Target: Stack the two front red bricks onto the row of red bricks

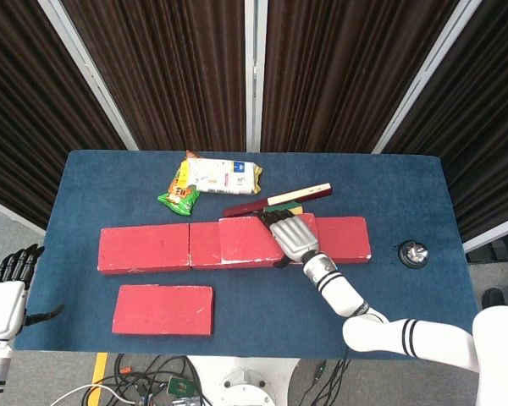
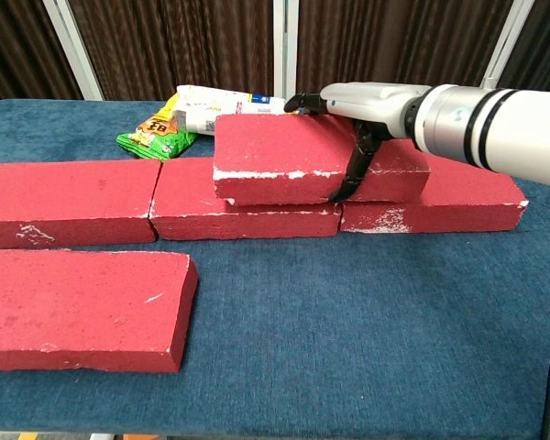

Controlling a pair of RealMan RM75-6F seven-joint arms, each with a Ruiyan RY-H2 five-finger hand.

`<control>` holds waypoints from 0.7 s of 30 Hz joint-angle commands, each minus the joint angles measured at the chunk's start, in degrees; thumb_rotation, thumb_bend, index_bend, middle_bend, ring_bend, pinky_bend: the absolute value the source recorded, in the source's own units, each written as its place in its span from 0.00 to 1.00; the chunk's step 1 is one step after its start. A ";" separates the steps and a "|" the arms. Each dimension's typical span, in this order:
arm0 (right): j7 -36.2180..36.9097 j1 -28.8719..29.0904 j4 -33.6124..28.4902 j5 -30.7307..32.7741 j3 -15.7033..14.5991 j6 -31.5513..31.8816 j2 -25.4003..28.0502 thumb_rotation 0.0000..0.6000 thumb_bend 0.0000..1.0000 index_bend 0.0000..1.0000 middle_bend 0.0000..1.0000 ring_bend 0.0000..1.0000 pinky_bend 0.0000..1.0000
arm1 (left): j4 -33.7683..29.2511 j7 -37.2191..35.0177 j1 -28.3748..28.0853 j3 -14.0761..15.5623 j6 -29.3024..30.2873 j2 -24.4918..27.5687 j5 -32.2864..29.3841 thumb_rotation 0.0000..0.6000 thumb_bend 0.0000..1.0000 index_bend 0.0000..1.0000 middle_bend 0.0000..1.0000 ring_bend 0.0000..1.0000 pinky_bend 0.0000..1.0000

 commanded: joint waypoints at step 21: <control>0.52 4.90 4.32 6.14 -2.27 -0.68 -2.16 1.00 0.09 0.00 0.15 0.11 0.12 | 2.24 -2.50 -0.02 0.02 -0.92 -0.53 -0.43 1.00 0.00 0.00 0.00 0.00 0.00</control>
